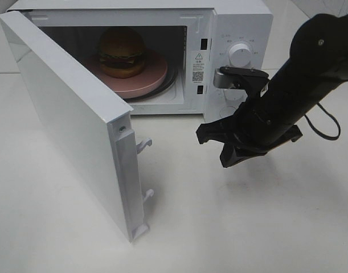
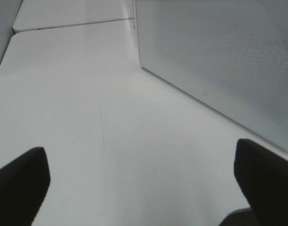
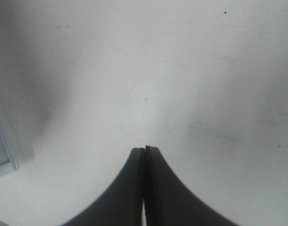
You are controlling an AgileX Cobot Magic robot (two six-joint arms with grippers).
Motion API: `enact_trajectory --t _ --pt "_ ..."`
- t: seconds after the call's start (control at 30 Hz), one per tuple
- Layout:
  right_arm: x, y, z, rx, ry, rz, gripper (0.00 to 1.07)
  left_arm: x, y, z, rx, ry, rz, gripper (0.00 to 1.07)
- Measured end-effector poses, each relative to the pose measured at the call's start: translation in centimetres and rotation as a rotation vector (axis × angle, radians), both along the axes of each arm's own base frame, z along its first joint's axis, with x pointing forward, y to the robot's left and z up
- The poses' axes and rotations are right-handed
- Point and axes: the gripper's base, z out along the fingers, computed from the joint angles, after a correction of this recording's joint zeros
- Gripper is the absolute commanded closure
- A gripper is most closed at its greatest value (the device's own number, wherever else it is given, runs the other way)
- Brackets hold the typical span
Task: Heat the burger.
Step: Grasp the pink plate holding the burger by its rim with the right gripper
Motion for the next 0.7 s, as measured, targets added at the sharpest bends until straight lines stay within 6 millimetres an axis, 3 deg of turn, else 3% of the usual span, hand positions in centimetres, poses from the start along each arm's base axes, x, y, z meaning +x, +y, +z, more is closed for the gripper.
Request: enact_trajectory --t 0.13,0.27,0.33,0.4,0.5,0.57,0.67,0.7 --pt "0.2 0.0 0.8 -0.049 -0.003 0.123 1.07 0.0 0.0 0.0 0.000 0.000 0.000 0.06" --pt "0.3 0.0 2.1 -0.128 -0.004 0.400 1.07 0.0 0.0 0.0 0.000 0.000 0.000 0.06" --pt "0.3 0.0 2.3 -0.140 0.002 0.449 1.07 0.0 0.0 0.0 0.000 0.000 0.000 0.06" --pt "0.1 -0.1 3.0 -0.174 0.001 0.671 1.07 0.0 0.0 0.0 0.000 0.000 0.000 0.06" --pt "0.1 -0.1 3.1 -0.180 -0.007 0.724 1.07 0.0 0.0 0.0 0.000 0.000 0.000 0.06" --pt "0.1 -0.4 3.1 -0.221 -0.043 0.928 1.07 0.0 0.0 0.0 0.000 0.000 0.000 0.06" --pt "0.1 -0.4 3.1 -0.233 -0.054 0.971 1.07 0.0 0.0 0.0 0.000 0.000 0.000 0.06" --pt "0.2 -0.6 3.1 -0.261 -0.077 1.074 1.07 0.0 0.0 0.0 0.000 0.000 0.000 0.06"
